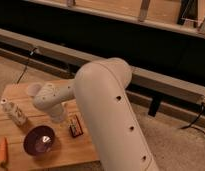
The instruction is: Push the eraser across the table
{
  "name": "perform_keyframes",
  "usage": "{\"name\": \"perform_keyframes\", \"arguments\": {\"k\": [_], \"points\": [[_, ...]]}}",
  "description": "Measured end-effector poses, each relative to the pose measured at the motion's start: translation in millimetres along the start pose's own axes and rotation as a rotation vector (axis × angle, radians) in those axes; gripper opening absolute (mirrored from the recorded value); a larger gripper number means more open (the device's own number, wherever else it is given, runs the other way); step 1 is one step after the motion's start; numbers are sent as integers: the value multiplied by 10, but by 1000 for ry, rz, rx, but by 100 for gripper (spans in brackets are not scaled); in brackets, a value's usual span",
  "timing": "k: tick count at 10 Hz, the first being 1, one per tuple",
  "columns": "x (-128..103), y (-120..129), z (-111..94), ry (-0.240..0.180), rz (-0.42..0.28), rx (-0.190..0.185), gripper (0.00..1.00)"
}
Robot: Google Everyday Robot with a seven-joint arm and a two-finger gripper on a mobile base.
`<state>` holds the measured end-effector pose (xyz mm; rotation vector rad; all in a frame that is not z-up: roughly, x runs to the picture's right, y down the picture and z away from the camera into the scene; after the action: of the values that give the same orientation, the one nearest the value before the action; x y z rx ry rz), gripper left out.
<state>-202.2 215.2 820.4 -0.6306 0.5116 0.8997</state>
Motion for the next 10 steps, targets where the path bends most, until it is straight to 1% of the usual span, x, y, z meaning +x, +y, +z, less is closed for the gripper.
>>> {"name": "perform_keyframes", "arguments": {"k": [4, 7, 9, 10], "points": [[14, -23, 50, 8, 2, 1, 0], [19, -50, 100, 17, -1, 13, 0], [31, -134, 125, 22, 24, 22, 0], [36, -240, 130, 21, 52, 31, 0]]}}
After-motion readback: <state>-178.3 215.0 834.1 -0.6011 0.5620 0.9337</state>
